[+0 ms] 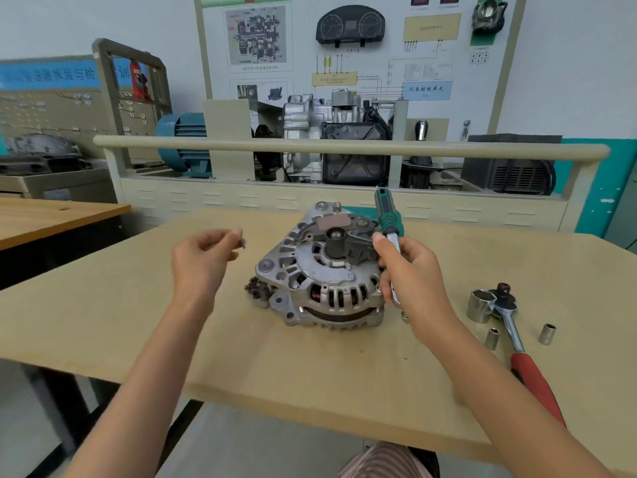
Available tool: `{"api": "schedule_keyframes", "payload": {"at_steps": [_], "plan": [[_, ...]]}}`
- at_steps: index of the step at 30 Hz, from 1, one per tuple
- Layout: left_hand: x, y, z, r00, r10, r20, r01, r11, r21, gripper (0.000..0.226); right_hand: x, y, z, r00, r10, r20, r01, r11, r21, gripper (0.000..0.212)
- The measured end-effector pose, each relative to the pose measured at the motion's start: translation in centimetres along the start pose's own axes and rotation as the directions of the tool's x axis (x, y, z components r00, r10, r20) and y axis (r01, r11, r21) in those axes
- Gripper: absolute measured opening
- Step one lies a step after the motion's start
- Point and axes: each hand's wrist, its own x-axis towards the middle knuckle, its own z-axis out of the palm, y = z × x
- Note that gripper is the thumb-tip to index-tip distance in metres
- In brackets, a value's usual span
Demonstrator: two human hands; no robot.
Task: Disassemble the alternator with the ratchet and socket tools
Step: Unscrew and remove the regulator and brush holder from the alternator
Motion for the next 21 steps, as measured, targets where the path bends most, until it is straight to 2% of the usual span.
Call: {"api": "schedule_keyframes", "payload": {"at_steps": [3, 5, 8, 15, 21], "plan": [[2.7, -3.6, -1.6, 0.972, -0.186, 0.143, 0.143, 0.952, 0.27, 0.014, 0.0, 0.1, 0.1, 1.0, -0.004, -0.014, 0.004, 1.0, 0.004, 0.033], [3.8, -5.4, -1.4, 0.949, -0.23, 0.214, 0.124, 0.9, 0.417, 0.015, 0.0, 0.1, 0.1, 1.0, -0.004, -0.017, 0.004, 1.0, -0.006, 0.033], [4.7, -6.7, -0.4, 0.95, -0.198, 0.24, 0.038, 0.84, 0.541, 0.017, 0.1, 0.2, 0.1, 1.0, -0.009, -0.021, 0.008, 1.0, -0.022, 0.033], [5.3, -7.4, 0.1, 0.948, -0.181, 0.263, -0.015, 0.798, 0.602, 0.016, 0.1, 0.5, 0.3, 0.997, -0.074, -0.026, 0.073, 0.996, -0.059, 0.039], [4.9, -7.2, -0.1, 0.933, -0.185, 0.309, -0.031, 0.813, 0.581, 0.016, 0.2, 0.7, 0.2, 0.993, -0.115, -0.032, 0.111, 0.99, -0.091, 0.026]]}}
